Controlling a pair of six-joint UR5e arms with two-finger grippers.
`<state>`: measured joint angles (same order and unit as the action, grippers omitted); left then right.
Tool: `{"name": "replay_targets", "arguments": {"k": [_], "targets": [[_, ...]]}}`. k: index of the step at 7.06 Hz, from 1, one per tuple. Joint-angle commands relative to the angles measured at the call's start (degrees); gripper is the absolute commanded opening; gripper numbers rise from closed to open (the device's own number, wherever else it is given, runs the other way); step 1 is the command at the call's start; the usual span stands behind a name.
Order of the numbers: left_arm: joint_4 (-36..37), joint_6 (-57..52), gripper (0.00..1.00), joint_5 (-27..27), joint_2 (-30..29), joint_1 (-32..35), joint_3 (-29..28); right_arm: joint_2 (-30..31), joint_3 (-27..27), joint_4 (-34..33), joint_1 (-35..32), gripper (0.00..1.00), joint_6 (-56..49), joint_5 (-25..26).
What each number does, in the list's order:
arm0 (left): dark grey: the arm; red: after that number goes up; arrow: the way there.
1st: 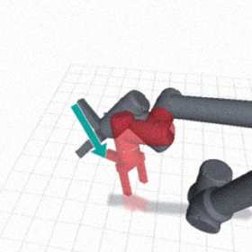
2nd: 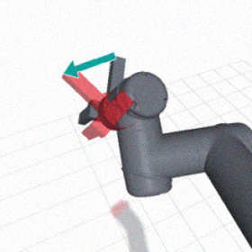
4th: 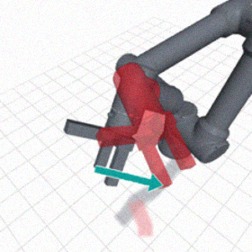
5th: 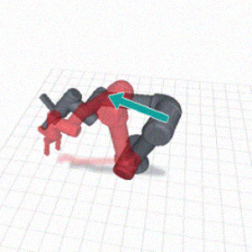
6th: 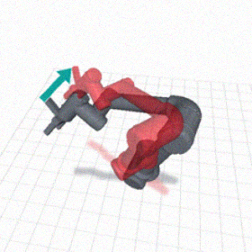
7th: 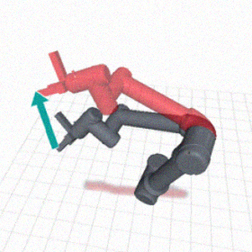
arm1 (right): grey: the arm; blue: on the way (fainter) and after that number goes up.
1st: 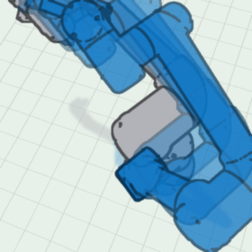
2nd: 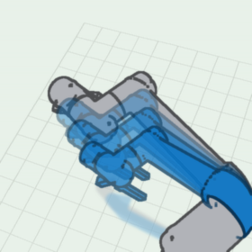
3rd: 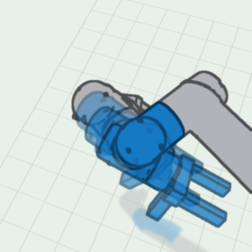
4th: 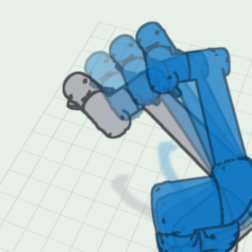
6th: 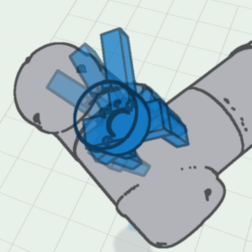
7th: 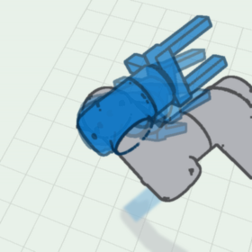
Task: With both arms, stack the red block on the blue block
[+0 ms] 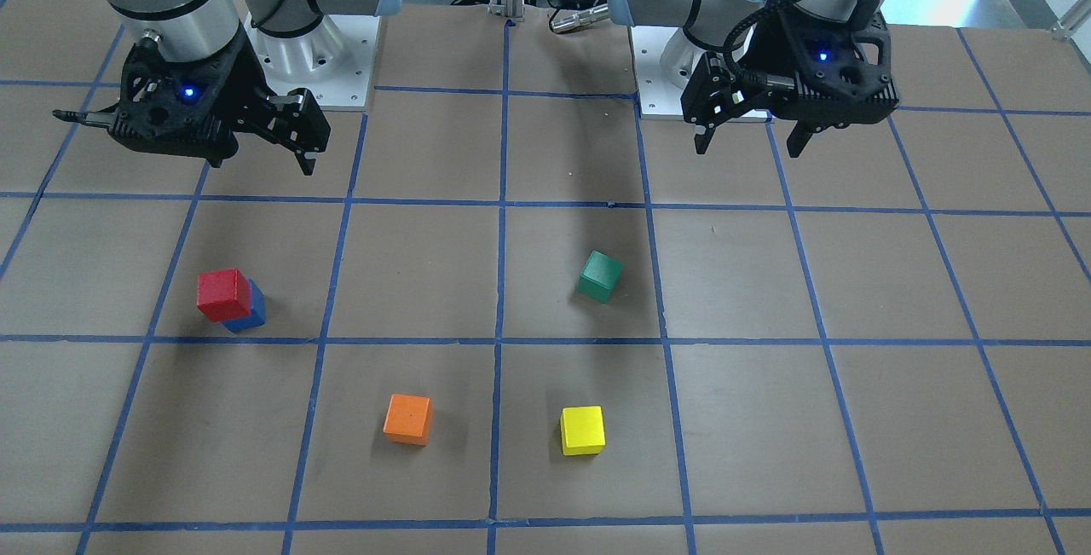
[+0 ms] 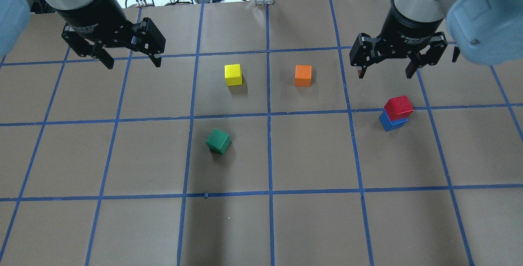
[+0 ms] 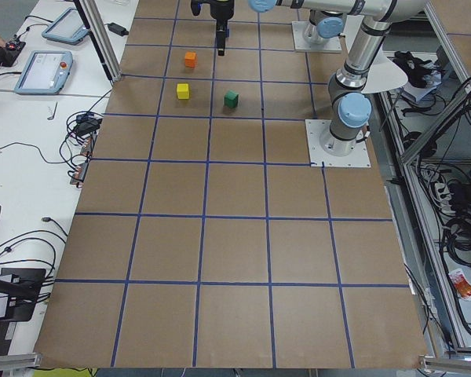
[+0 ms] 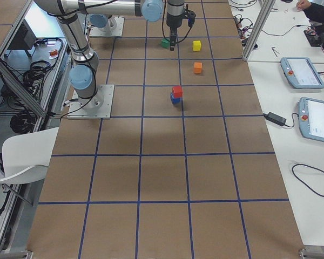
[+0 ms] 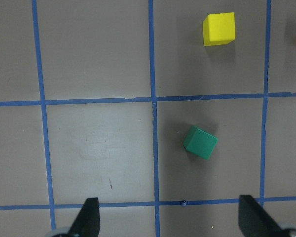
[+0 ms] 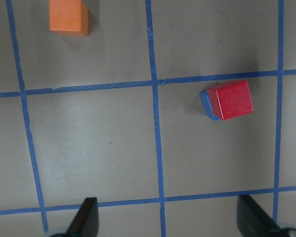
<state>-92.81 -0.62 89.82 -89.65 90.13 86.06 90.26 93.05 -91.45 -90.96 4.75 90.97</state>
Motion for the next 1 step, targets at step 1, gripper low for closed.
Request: {"name": "replay_targets", "arguments": {"k": [1], "targets": [[0.0, 0.0, 1.00, 0.0, 0.0, 0.0, 0.0, 0.0, 0.0, -0.4, 0.0, 1.00, 0.0, -0.1]]}}
